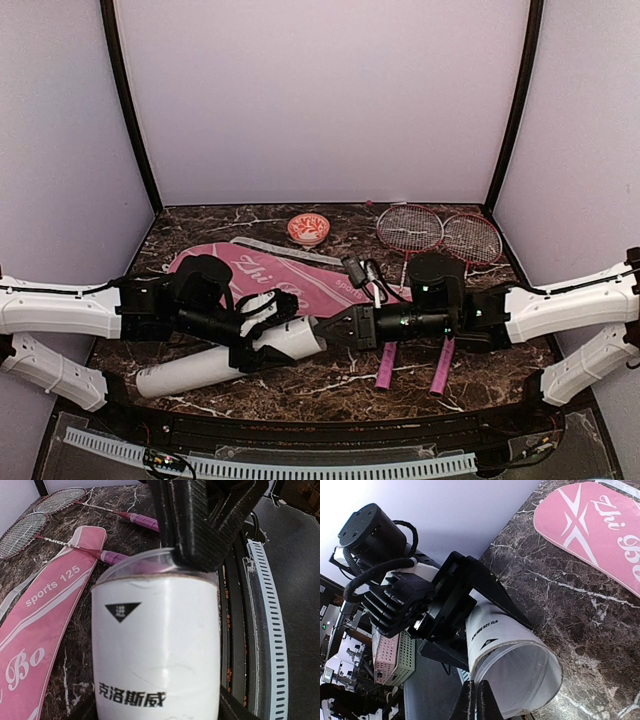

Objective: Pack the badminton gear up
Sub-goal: Open the tube cap from the shuttle tube.

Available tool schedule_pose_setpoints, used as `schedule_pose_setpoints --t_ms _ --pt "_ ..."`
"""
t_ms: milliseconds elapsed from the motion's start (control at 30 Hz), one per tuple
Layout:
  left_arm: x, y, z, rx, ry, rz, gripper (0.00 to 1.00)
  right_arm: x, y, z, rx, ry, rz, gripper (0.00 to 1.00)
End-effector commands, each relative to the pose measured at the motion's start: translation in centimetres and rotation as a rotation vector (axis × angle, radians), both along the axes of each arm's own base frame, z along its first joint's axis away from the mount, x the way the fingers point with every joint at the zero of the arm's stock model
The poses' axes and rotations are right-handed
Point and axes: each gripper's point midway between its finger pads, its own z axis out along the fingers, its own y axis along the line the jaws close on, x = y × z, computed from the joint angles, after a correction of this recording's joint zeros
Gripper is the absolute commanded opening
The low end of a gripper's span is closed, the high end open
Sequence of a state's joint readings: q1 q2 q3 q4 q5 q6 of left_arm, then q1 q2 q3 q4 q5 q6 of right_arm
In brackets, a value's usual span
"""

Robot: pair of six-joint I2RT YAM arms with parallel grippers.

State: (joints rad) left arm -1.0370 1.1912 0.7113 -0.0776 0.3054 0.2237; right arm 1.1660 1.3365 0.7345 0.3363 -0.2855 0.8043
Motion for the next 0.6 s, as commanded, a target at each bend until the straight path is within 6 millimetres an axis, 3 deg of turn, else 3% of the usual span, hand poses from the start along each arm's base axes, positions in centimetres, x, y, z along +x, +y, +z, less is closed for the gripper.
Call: schedule_pose_setpoints --t_ms 0,567 --pt "0.5 -1.6 3.4 -0.123 -0.064 -0.025 0.64 1.3 -1.2 1.3 0.019 -0.028 -0.104 0.00" --pt "0.6 -1.7 3.1 -0.111 -0.062 -0.023 0.64 2.8 -3.7 2.1 -0.064 -0.024 -0.242 0.00"
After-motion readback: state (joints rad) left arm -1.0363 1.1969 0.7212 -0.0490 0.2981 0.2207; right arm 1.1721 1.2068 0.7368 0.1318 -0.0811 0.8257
